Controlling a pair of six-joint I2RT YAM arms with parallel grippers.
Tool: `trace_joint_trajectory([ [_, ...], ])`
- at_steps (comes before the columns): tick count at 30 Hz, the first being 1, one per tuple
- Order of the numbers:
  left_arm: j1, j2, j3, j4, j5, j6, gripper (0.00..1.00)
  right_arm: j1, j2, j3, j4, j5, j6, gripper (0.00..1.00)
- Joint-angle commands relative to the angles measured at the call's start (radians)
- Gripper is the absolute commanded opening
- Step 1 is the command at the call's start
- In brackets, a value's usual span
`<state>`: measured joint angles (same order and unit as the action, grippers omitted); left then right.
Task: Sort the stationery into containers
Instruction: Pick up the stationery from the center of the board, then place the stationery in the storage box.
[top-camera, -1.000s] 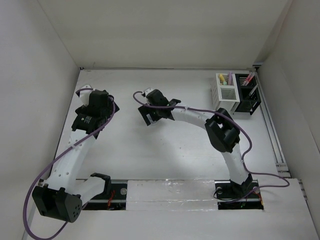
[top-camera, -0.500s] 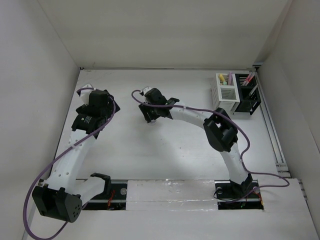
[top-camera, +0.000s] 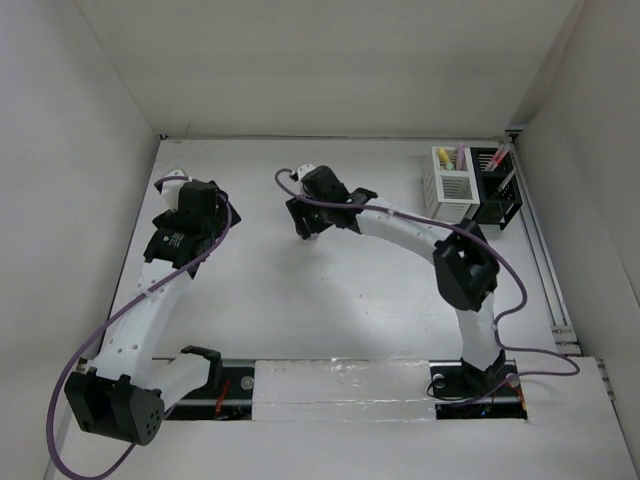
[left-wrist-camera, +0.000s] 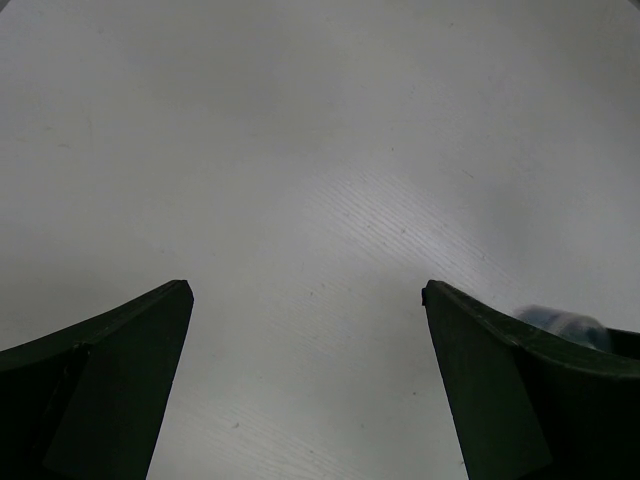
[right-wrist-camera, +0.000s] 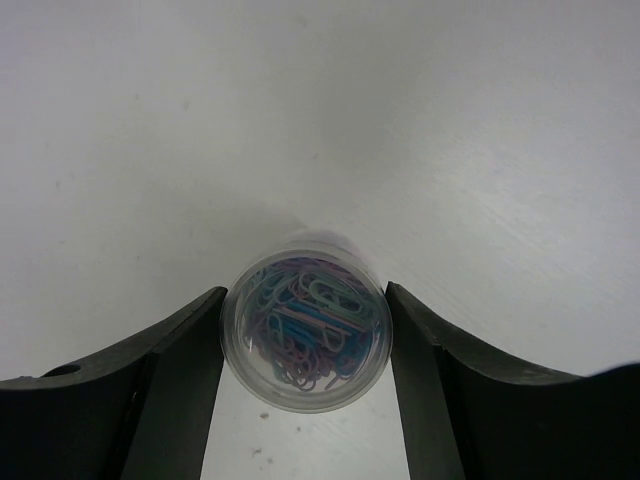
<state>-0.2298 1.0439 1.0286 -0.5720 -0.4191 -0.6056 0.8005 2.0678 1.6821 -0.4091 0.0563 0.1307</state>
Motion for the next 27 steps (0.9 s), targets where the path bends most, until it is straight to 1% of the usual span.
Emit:
trace_joint_trajectory([
  [1, -0.005, -0.024, -0.005, 0.018, -0.001, 0.013, 1.0, -0.092, -0.215, 0.014, 0.023, 0.029, -0.014, 0.0],
  [2, -0.005, -0.033, -0.005, 0.018, -0.001, 0.013, 1.0, -0.119, -0.236, 0.014, -0.008, 0.046, -0.014, 0.0],
  [3, -0.005, -0.033, -0.005, 0.018, 0.008, 0.013, 1.0, -0.186, -0.277, 0.014, -0.025, 0.084, -0.025, 0.0],
  [5, -0.005, -0.033, -0.005, 0.027, 0.008, 0.013, 1.0, -0.272, -0.323, 0.005, -0.054, 0.12, -0.025, 0.0],
  [6, -0.005, -0.033, -0.005, 0.027, 0.023, 0.013, 1.0, -0.369, -0.346, -0.01, -0.074, 0.166, -0.025, 0.0],
  [8, -0.005, -0.042, -0.005, 0.027, 0.034, 0.023, 1.0, -0.47, -0.398, -0.031, -0.083, 0.203, -0.025, 0.0],
  [9, -0.005, -0.042, -0.005, 0.027, 0.034, 0.023, 1.0, -0.519, -0.409, -0.032, -0.115, 0.217, -0.005, 0.0],
  [10, -0.005, -0.042, -0.005, 0.027, 0.043, 0.023, 1.0, -0.603, -0.422, -0.032, -0.129, 0.217, 0.007, 0.0],
  [12, -0.005, -0.042, -0.005, 0.037, 0.043, 0.023, 1.0, -0.67, -0.477, -0.083, -0.108, 0.208, 0.029, 0.0],
  [13, -0.005, -0.042, -0.005, 0.037, 0.052, 0.023, 1.0, -0.728, -0.497, -0.111, -0.05, 0.171, 0.029, 0.0],
  [14, -0.005, -0.042, -0.005, 0.037, 0.052, 0.023, 1.0, -0.757, -0.512, -0.149, -0.031, 0.143, 0.029, 0.0],
  [17, -0.005, -0.042, -0.005, 0.037, 0.052, 0.032, 1.0, -0.817, -0.523, -0.171, -0.002, 0.07, 0.04, 0.0],
  [18, -0.005, -0.042, -0.005, 0.037, 0.052, 0.032, 1.0, -0.827, -0.514, -0.171, -0.002, 0.07, 0.04, 0.0],
  [20, -0.005, -0.042, -0.005, 0.037, 0.062, 0.032, 1.0, -0.827, -0.503, -0.182, -0.002, 0.08, 0.04, 0.0],
  [27, -0.005, -0.042, -0.005, 0.037, 0.062, 0.032, 1.0, -0.816, -0.457, -0.228, 0.038, 0.045, 0.03, 0.0],
])
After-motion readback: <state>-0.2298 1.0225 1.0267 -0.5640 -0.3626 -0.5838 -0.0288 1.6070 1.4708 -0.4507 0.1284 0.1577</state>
